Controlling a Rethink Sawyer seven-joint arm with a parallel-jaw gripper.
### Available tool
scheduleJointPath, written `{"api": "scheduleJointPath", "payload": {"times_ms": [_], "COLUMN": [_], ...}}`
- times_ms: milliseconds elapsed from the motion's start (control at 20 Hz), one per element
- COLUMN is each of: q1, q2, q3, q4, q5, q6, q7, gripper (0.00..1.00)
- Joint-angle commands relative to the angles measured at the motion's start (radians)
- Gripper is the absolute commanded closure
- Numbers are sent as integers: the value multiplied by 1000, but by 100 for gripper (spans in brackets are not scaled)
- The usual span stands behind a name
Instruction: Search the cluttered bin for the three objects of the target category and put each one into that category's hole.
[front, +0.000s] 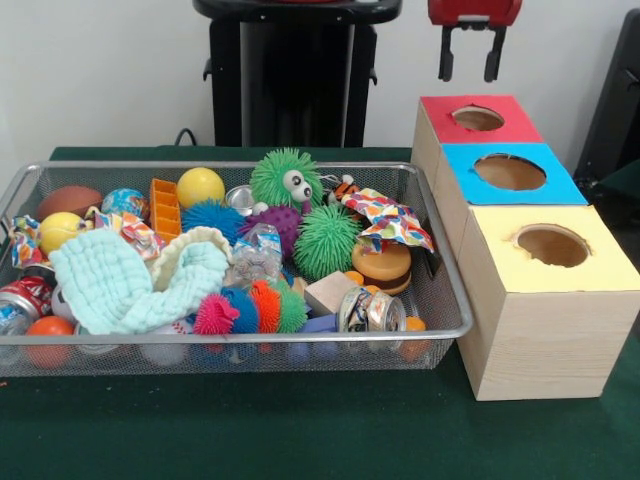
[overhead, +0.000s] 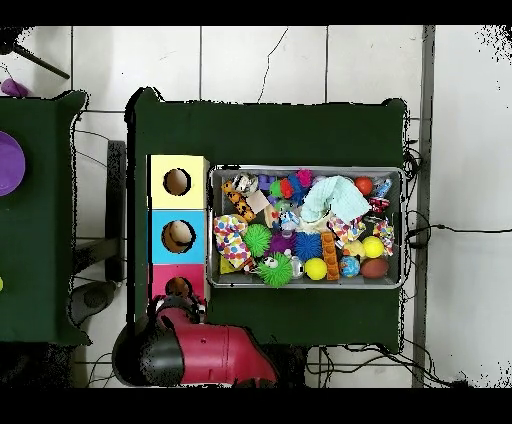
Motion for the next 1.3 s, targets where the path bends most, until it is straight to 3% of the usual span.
{"api": "scheduleJointPath", "payload": {"times_ms": [50, 400, 650, 700, 850, 1000, 1300], "q1": [-47, -32, -94, -119, -147, -147, -290], "q2": [-16, -16, 13, 11, 9, -20, -71], "q3": [33, 15, 61, 81, 99, 70, 151], "q4": [-31, -60, -42, -35, -38, -72, -62], "q5": [-37, -45, -73, -95, -116, -127, -153], "q6": [67, 98, 9, -30, -30, 77, 173], "q7": [66, 70, 35, 28, -1, -17, -133], "gripper": [0, 0, 0, 100, 100, 100, 100]}}
